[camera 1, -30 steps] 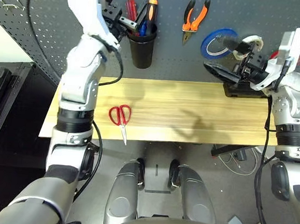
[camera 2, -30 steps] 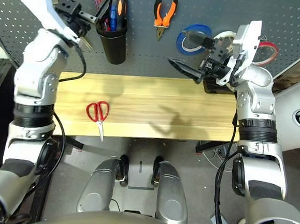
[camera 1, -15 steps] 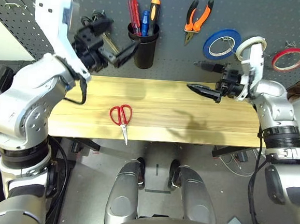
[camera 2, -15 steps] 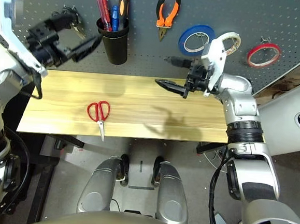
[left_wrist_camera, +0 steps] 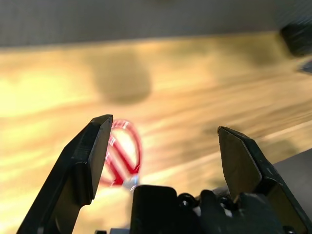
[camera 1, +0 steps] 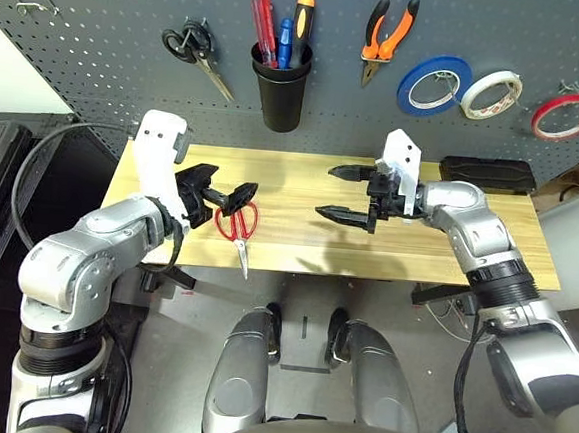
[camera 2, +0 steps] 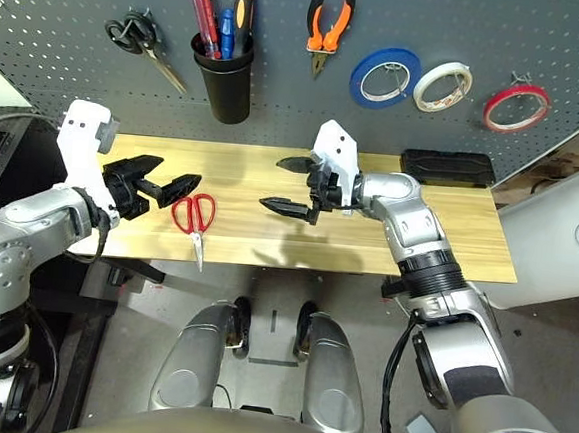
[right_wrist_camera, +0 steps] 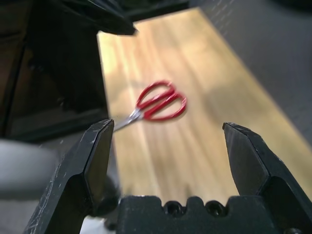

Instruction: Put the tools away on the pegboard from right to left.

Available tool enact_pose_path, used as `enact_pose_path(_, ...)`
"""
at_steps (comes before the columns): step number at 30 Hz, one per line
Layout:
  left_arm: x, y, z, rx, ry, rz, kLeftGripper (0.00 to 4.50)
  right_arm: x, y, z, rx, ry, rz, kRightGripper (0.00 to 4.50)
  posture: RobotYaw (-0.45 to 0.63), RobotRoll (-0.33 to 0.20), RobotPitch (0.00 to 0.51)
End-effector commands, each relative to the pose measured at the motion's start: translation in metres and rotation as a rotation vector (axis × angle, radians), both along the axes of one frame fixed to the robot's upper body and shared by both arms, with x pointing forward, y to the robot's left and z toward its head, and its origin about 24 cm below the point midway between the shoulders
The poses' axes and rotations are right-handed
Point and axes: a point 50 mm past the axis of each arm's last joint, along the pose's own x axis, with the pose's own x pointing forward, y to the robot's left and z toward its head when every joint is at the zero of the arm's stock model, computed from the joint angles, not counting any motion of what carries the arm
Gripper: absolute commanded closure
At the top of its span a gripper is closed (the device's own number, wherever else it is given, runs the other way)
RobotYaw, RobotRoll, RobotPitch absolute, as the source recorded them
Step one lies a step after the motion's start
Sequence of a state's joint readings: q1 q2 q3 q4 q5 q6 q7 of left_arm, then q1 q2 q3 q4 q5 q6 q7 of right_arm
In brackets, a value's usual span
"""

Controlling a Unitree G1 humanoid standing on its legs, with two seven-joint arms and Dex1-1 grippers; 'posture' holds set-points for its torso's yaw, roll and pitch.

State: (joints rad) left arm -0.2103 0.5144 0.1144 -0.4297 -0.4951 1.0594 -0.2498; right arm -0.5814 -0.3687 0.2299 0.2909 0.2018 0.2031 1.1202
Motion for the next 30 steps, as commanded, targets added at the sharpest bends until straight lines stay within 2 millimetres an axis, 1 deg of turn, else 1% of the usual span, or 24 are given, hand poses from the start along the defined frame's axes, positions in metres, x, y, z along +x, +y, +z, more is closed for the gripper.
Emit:
enact_pose_path(1, 0.001, 0.007, -0.029, 0.054, 0.062, 0.045, 0.01, -0.008, 0.000, -0.008, -0.040, 0.004, 0.024, 0.00, 0.03, 0.000, 0.292)
enact_pose_path(2, 0.002, 0.008, -0.036, 0.045, 0.073, 0.060, 0.01, -0.009, 0.000, -0.010, -0.049, -0.001, 0.029, 0.00, 0.03, 0.000, 0.295)
enact_pose_path(4, 0.006, 0.014, -0.051, 0.089, 0.090, 0.094, 0.01, -0.013, 0.000, -0.014, -0.057, -0.009, 0.039, 0.00, 0.02, 0.000, 0.300)
enact_pose_path(6, 0.010, 0.017, -0.059, 0.114, 0.095, 0.118, 0.01, -0.016, 0.001, -0.016, -0.062, -0.018, 0.049, 0.00, 0.01, 0.000, 0.307)
enact_pose_path(9, 0.019, 0.020, -0.066, 0.140, 0.085, 0.153, 0.01, -0.021, 0.001, -0.020, -0.081, -0.036, 0.079, 0.00, 0.01, 0.000, 0.308)
enact_pose_path(10, 0.021, 0.020, -0.068, 0.139, 0.090, 0.166, 0.01, -0.022, 0.002, -0.021, -0.082, -0.043, 0.081, 0.00, 0.00, 0.000, 0.317)
enact_pose_path(15, 0.031, 0.026, -0.087, 0.166, 0.127, 0.248, 0.01, -0.028, 0.007, -0.026, -0.092, -0.070, 0.117, 0.00, -0.01, 0.000, 0.331)
enact_pose_path(18, 0.032, 0.028, -0.094, 0.152, 0.148, 0.274, 0.01, -0.030, 0.010, -0.025, -0.081, -0.067, 0.121, 0.00, -0.01, 0.000, 0.340)
enact_pose_path(22, 0.033, 0.034, -0.104, 0.123, 0.174, 0.353, 0.01, -0.035, 0.013, -0.024, -0.065, -0.056, 0.137, 0.00, -0.02, 0.000, 0.354)
enact_pose_path(25, 0.037, 0.041, -0.107, 0.098, 0.162, 0.428, 0.01, -0.038, 0.014, -0.023, -0.060, -0.046, 0.145, 0.00, -0.03, 0.000, 0.357)
enact_pose_path(30, 0.040, 0.047, -0.109, 0.057, 0.151, 0.495, 0.01, -0.043, 0.014, -0.022, -0.056, -0.039, 0.147, 0.00, -0.04, 0.000, 0.363)
